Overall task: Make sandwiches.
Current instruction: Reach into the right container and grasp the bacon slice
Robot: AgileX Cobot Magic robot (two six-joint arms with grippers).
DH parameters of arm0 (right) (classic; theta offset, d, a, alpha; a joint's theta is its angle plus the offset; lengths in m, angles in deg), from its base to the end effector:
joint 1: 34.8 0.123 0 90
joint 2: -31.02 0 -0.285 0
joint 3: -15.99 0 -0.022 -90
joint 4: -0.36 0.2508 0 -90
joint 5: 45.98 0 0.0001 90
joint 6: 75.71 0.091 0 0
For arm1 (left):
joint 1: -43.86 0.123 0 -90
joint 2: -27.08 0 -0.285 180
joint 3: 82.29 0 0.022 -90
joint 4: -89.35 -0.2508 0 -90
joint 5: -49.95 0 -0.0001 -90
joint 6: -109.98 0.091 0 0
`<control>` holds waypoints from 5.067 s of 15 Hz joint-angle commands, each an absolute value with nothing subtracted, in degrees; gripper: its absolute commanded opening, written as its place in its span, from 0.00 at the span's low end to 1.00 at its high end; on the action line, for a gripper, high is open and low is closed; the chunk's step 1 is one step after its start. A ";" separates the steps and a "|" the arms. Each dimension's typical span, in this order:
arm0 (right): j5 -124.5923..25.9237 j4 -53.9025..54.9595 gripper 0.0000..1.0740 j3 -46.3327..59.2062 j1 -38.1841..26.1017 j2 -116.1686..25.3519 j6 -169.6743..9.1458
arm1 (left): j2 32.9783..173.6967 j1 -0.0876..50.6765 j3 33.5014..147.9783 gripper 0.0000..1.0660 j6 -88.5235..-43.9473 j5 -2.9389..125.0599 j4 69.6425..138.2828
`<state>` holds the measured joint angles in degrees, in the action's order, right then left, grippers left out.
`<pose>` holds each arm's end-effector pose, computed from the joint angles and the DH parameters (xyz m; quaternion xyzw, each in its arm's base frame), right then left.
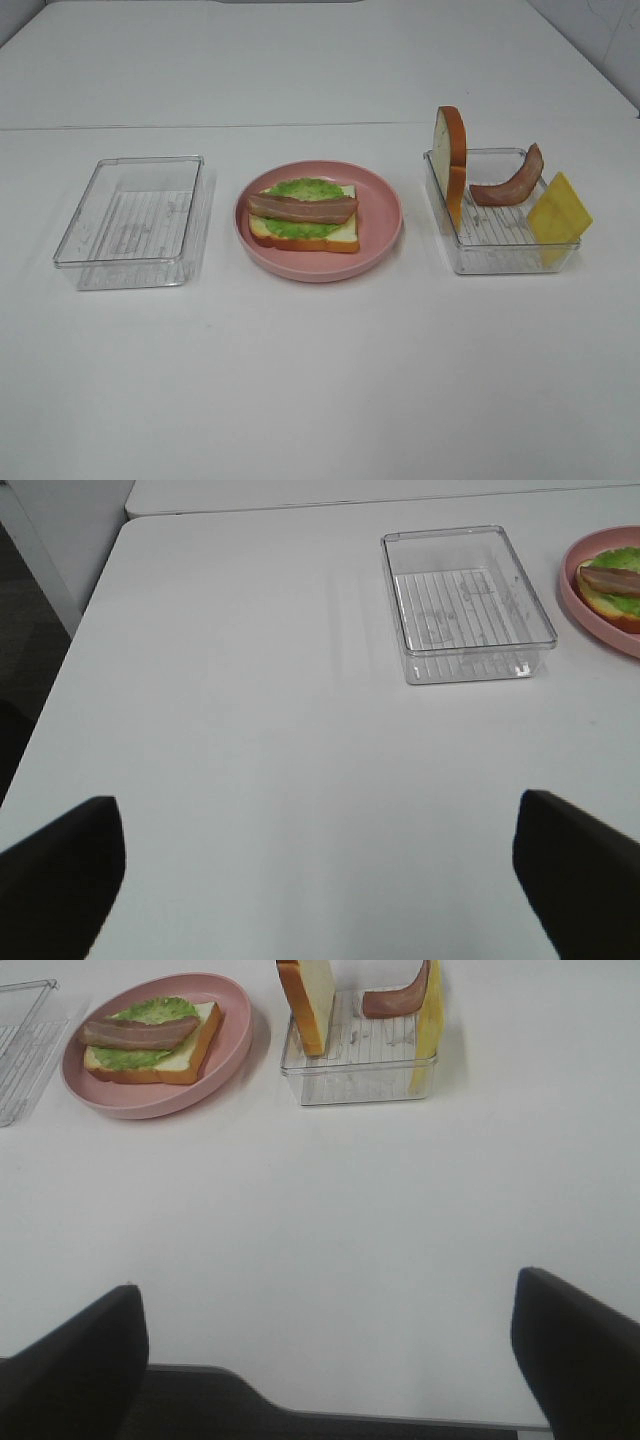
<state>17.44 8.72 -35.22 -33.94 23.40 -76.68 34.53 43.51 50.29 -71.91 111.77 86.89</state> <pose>-0.0030 0.0118 0.2615 -0.0169 0.8732 0.0724 0.4817 -0.0089 0.0035 0.2814 -0.0127 0.8509 0.0112 0.5250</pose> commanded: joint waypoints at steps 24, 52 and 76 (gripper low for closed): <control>8.56 12.73 0.87 -19.46 -34.12 -23.06 -77.43 | 33.78 47.53 50.12 0.92 -69.21 111.54 92.27; 18.48 8.72 0.87 54.22 -37.50 -111.64 -84.53 | 33.72 47.53 50.12 0.92 -69.16 111.54 92.05; 16.81 7.40 0.34 54.22 -37.50 -113.25 -85.39 | 33.72 47.53 50.12 0.92 -69.16 111.54 91.82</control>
<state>16.99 7.92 54.05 -37.27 -113.13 -84.59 34.53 47.30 50.29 -69.27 111.77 91.99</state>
